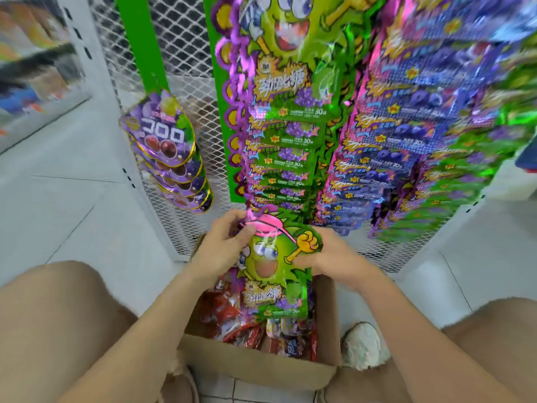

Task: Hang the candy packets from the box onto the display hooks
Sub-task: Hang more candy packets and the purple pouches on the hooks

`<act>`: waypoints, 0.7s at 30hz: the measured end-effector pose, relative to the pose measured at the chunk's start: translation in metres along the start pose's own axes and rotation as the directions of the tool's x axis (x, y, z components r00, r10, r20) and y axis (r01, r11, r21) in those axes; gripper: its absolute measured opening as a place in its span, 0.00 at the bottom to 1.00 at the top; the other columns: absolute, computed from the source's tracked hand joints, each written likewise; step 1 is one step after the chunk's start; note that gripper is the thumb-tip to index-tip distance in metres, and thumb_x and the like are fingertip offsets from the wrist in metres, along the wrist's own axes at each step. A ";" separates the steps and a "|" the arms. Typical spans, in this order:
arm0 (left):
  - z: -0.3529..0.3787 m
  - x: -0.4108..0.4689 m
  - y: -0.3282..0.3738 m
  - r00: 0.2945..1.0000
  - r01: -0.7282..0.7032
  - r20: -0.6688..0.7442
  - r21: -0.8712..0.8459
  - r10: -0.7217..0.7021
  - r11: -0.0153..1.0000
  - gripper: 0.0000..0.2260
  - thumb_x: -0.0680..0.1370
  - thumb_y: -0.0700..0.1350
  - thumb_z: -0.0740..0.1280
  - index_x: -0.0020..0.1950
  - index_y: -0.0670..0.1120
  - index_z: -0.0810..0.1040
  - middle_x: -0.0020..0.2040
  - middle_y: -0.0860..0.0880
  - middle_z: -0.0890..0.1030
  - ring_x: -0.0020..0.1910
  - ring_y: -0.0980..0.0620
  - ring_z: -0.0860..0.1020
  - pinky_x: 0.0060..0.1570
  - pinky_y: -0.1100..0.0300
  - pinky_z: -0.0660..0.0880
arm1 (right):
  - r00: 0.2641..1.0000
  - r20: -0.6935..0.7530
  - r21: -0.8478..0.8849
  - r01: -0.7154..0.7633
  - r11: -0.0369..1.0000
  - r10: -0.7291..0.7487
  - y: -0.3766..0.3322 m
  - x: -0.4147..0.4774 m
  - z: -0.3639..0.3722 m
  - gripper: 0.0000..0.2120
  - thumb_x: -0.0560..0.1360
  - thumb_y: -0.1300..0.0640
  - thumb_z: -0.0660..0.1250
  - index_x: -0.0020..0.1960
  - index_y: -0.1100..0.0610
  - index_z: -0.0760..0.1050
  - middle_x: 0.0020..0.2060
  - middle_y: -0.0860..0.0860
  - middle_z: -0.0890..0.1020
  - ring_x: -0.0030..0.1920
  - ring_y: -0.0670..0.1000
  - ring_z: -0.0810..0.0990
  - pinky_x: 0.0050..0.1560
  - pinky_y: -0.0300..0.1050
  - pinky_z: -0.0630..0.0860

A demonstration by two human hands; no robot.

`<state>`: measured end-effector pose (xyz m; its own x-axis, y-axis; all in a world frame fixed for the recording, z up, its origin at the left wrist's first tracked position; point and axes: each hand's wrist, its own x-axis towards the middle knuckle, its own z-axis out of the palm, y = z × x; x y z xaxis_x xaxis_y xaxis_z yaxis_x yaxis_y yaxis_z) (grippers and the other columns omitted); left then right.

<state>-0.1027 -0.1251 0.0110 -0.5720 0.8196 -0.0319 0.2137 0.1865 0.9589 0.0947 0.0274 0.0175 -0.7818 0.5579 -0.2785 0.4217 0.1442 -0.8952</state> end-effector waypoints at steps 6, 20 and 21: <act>-0.026 -0.013 0.090 0.990 -0.118 0.072 -0.018 0.119 0.993 0.06 0.84 0.47 0.70 0.60 0.47 0.82 0.58 0.35 0.81 0.53 0.49 0.79 0.64 0.48 0.75 | 0.856 -0.272 -0.289 0.363 0.886 -0.440 -0.094 -0.029 -0.021 0.09 0.78 0.46 0.75 0.51 0.51 0.86 0.44 0.39 0.86 0.47 0.35 0.82 0.50 0.38 0.76; -0.064 0.046 0.353 0.680 -0.508 -0.324 0.437 0.657 0.742 0.17 0.83 0.39 0.62 0.71 0.49 0.79 0.65 0.56 0.80 0.63 0.59 0.76 0.61 0.67 0.67 | 0.360 -0.528 -0.552 0.543 0.633 -0.769 -0.319 -0.031 -0.118 0.08 0.78 0.50 0.75 0.50 0.56 0.85 0.40 0.50 0.86 0.42 0.52 0.84 0.48 0.52 0.80; -0.065 0.056 0.366 0.686 -0.516 -0.314 0.426 0.656 0.743 0.18 0.83 0.38 0.62 0.73 0.48 0.78 0.67 0.55 0.80 0.65 0.58 0.76 0.64 0.65 0.68 | 0.328 -0.546 -0.560 0.541 0.627 -0.771 -0.332 -0.028 -0.124 0.08 0.77 0.50 0.75 0.48 0.55 0.85 0.38 0.50 0.86 0.40 0.53 0.83 0.47 0.52 0.80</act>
<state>-0.1081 -0.0465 0.3785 -0.5009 0.5145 0.6959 0.7912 -0.0537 0.6092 0.0339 0.0648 0.3652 -0.3309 0.5183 0.7886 0.0990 0.8501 -0.5172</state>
